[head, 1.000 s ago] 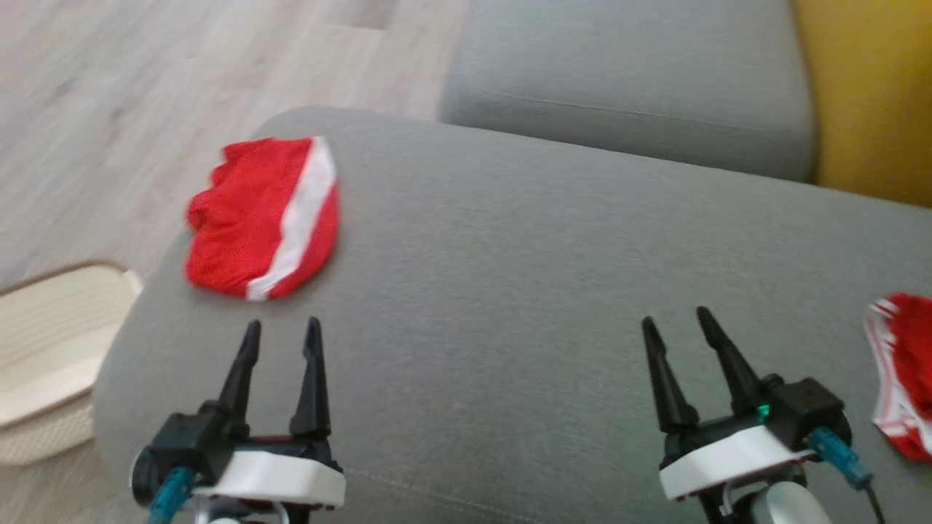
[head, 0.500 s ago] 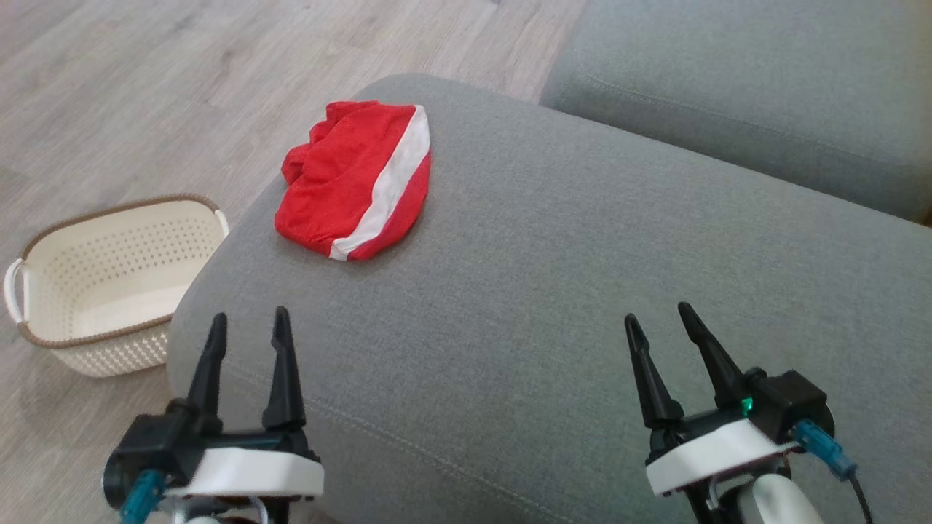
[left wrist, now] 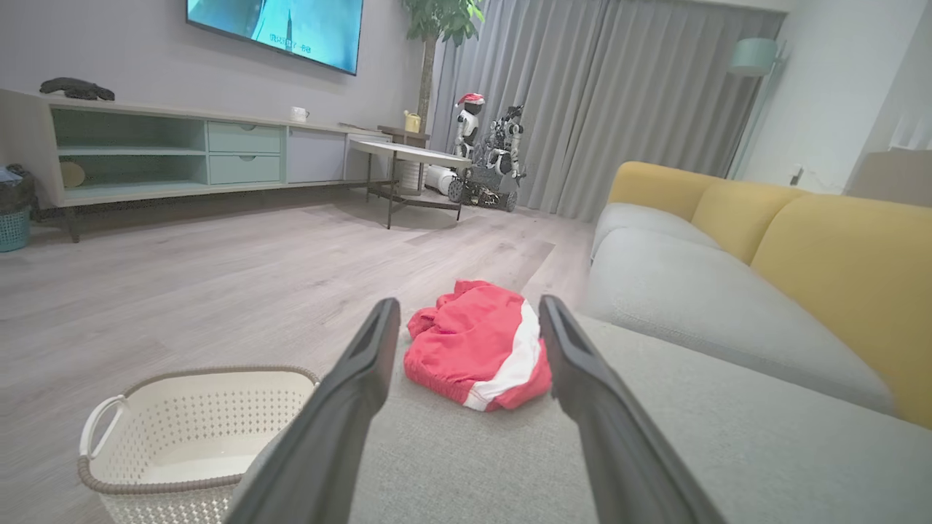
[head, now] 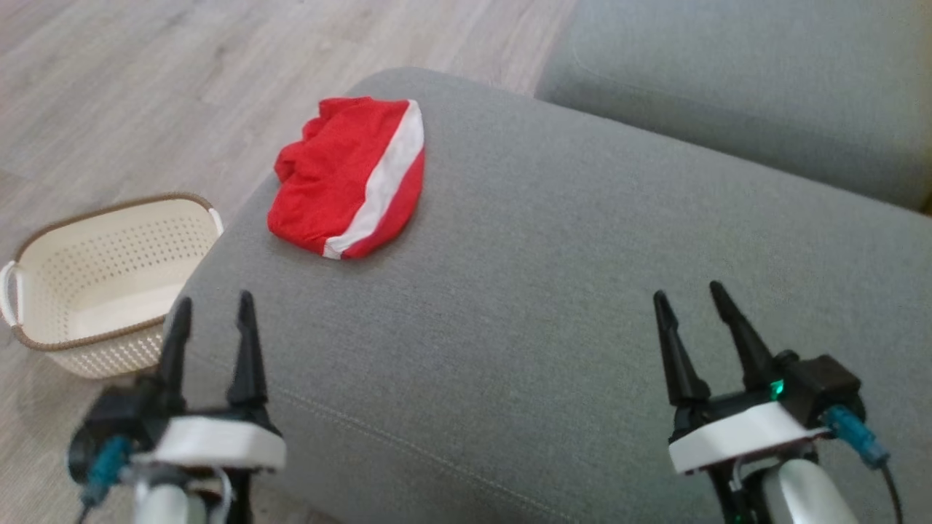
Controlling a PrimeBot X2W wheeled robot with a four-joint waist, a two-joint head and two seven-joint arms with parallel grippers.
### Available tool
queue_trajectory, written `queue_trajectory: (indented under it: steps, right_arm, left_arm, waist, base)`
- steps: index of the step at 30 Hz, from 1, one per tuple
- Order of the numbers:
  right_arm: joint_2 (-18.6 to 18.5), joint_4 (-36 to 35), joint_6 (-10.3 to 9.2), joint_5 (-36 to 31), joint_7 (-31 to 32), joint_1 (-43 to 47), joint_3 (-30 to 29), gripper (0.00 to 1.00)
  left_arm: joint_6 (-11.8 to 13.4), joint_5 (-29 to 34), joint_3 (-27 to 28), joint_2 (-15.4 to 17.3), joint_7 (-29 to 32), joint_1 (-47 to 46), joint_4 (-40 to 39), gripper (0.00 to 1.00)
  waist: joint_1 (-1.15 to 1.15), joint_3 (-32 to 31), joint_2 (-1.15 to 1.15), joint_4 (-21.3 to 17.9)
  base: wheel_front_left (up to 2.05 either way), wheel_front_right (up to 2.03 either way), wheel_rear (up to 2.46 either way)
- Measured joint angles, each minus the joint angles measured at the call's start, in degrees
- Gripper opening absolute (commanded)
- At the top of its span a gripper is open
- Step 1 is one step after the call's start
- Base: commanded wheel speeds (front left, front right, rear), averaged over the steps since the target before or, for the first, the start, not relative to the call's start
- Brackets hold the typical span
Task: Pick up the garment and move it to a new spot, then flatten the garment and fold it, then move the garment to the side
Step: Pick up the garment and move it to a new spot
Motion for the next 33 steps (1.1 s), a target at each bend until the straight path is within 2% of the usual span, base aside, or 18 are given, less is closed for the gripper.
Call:
queue_trajectory:
  steps: [5,11,19,26,33]
  right_arm:
    - [-0.2,-4.5,0.0,-2.3,2.9,-0.2,-2.5,1.0]
    - [-2.7,-11.5,0.0,-3.9,7.1,-2.1,-4.0,1.0]
    - [-5.4,-19.7,0.0,-3.9,11.1,-6.8,-4.6,1.0]
    - [-6.2,-21.7,0.0,-3.9,12.3,-7.7,-4.2,1.0]
    - [-6.4,-22.2,0.0,-3.9,12.3,-7.7,-3.9,1.0]
  left_arm:
    - [-2.0,-1.3,1.2,2.0,2.3,-8.1,8.3,1.0]
    - [-2.5,-3.3,2.4,3.7,8.7,-21.1,18.8,1.0]
    - [-6.0,-5.0,2.3,7.0,17.2,-34.5,35.2,1.0]
    - [-6.5,-4.3,1.6,9.7,18.8,-42.6,46.1,1.0]
    - [-7.0,-3.8,0.3,10.9,19.9,-45.9,54.6,1.0]
  waist:
    - [0.0,3.9,0.0,-2.0]
    - [0.0,9.9,0.0,-5.0]
    - [0.0,17.4,0.0,-10.0]
    - [0.01,21.6,0.0,-14.2]
    - [0.01,23.4,0.0,-16.6]
  base:
    - [0.0,0.0,0.0]
    - [0.0,0.0,0.0]
    - [0.0,0.0,0.0]
    - [0.0,0.0,0.0]
    - [0.0,0.0,0.0]
